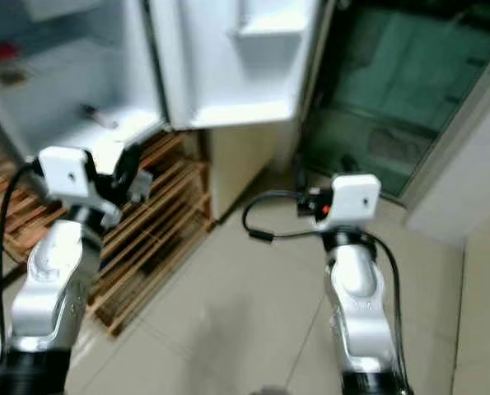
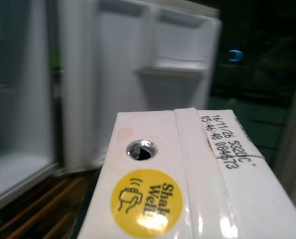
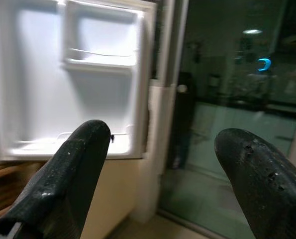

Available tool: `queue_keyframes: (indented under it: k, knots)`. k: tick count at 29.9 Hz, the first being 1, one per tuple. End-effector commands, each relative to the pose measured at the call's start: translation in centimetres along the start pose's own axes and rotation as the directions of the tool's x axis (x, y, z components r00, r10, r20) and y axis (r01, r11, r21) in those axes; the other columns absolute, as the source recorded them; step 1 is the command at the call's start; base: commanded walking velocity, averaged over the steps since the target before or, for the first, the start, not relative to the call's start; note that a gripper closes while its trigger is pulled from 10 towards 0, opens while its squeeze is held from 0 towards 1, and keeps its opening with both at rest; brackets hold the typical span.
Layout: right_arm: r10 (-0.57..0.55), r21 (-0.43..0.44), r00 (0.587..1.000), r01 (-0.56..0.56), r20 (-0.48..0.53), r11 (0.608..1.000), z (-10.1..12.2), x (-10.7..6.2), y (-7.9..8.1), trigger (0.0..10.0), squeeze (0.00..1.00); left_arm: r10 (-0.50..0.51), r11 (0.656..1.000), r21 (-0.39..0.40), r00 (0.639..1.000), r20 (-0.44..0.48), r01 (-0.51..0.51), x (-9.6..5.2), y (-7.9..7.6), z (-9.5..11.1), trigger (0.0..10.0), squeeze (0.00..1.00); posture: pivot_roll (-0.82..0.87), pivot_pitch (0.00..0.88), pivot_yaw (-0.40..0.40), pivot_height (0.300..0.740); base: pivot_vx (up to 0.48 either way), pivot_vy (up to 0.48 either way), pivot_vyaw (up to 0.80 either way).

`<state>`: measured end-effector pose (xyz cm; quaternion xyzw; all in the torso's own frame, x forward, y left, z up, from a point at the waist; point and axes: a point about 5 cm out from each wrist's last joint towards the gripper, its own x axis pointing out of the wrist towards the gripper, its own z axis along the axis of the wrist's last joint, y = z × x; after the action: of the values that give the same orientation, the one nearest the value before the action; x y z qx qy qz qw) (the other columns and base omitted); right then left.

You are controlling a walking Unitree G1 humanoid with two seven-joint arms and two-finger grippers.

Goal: Restocking fridge

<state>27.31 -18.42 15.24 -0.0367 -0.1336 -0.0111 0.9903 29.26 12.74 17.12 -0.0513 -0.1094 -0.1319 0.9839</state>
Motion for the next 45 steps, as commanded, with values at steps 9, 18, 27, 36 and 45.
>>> queue_keyframes:
  k: [9, 18, 27, 36, 45]
  knots:
    - [0.038, 0.026, 0.999, -0.039, 0.039, 0.999, 0.8, 1.1, 1.4, 10.0, 0.0, -0.06, 0.998, 0.021, 0.998, 0.013, 0.06, 1.0, -0.1, 0.6, 10.0, 0.0, -0.1, 0.0, 0.006, 0.74, 0.48, 0.0, 0.0]
    - [0.065, 0.028, 0.997, -0.067, 0.047, 0.997, 0.8, 1.5, 1.9, 10.0, 0.0, -0.098, 0.995, 0.017, 0.995, 0.015, 0.098, 1.9, -1.1, 0.7, 10.0, 0.0, -0.09, 0.0, 0.02, 0.74, 0.48, 0.0, 0.0]
    - [0.063, 0.036, 0.997, -0.065, 0.04, 0.997, 0.5, 1.4, 2.3, 10.0, 0.0, -0.151, 0.988, 0.013, 0.989, -0.005, 0.151, 2.1, -2.0, 0.4, 10.0, 0.0, -0.1, 0.0, 0.049, 0.74, 0.48, 0.0, 0.0]
    - [0.075, 0.029, 0.997, -0.076, 0.028, 0.997, 0.4, 1.1, 2.2, 10.0, 0.0, -0.152, 0.988, -0.025, 0.988, -0.031, 0.151, 2.3, -2.6, -0.2, 10.0, 0.0, -0.12, 0.0, 0.032, 0.74, 0.267, 0.0, 0.0]
    - [0.104, 0.033, 0.994, -0.104, 0.025, 0.994, 0.6, 1.1, 2.2, 10.0, 0.0, -0.089, 0.994, -0.069, 0.995, -0.033, 0.087, 2.6, -2.7, -0.7, 10.0, 0.0, -0.12, 0.0, 0.003, 0.74, 0.0, -0.296, 0.0]
